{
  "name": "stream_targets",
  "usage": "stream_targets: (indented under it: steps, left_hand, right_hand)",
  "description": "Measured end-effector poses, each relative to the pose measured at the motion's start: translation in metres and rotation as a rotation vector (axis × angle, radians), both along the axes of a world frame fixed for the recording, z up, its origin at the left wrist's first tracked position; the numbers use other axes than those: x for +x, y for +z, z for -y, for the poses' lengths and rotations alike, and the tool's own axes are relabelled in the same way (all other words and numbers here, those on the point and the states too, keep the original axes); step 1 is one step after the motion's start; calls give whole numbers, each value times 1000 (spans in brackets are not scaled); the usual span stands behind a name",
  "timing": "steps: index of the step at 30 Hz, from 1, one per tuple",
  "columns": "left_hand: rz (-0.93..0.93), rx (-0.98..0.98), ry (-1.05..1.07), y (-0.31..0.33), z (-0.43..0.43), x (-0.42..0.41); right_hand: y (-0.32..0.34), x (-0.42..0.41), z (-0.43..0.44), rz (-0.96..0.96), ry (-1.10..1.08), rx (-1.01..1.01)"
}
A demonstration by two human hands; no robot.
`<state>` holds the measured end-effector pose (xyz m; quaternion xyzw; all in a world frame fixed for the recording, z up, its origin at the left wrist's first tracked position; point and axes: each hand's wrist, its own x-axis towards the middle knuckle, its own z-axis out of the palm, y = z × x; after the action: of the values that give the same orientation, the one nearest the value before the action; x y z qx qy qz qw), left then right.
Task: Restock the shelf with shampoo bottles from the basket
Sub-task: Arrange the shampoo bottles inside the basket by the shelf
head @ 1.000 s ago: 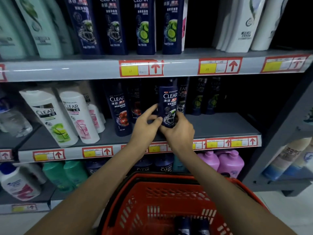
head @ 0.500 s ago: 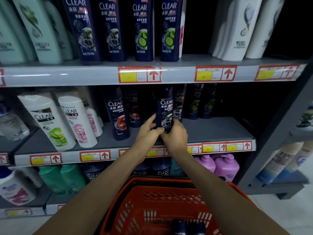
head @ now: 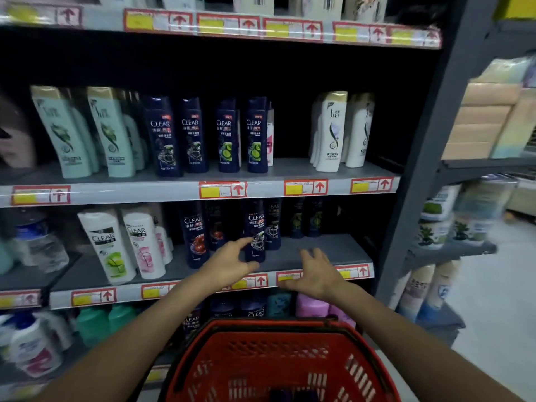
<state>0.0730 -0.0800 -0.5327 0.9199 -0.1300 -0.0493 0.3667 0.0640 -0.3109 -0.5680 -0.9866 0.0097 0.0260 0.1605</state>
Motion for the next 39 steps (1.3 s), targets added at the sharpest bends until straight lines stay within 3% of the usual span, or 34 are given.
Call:
stream_targets:
  steps: [8,15,23,29,36,39]
  left_hand:
    - [173,398,-87,5,-1,-57]
    - [237,455,-233,-31,-3,-94]
    - [95,484,-269,-118,1,-89]
    - [-95,676,-258,-194,-18,-87]
    - [-186,813,-268,-240,-14,-90]
    - [-210,961,-302,-253,-13,-94]
  right_hand:
    - [36,-54,19,12,120,-94]
    - [0,-108,28,-50,173,-142]
    - [-100,-132,55,-220,170,-142]
    - [-148,-142,53,-414,204,-251]
    - [-187,-149,49,-527,304,-335]
    - [-202,-146,53,-545,352,-387]
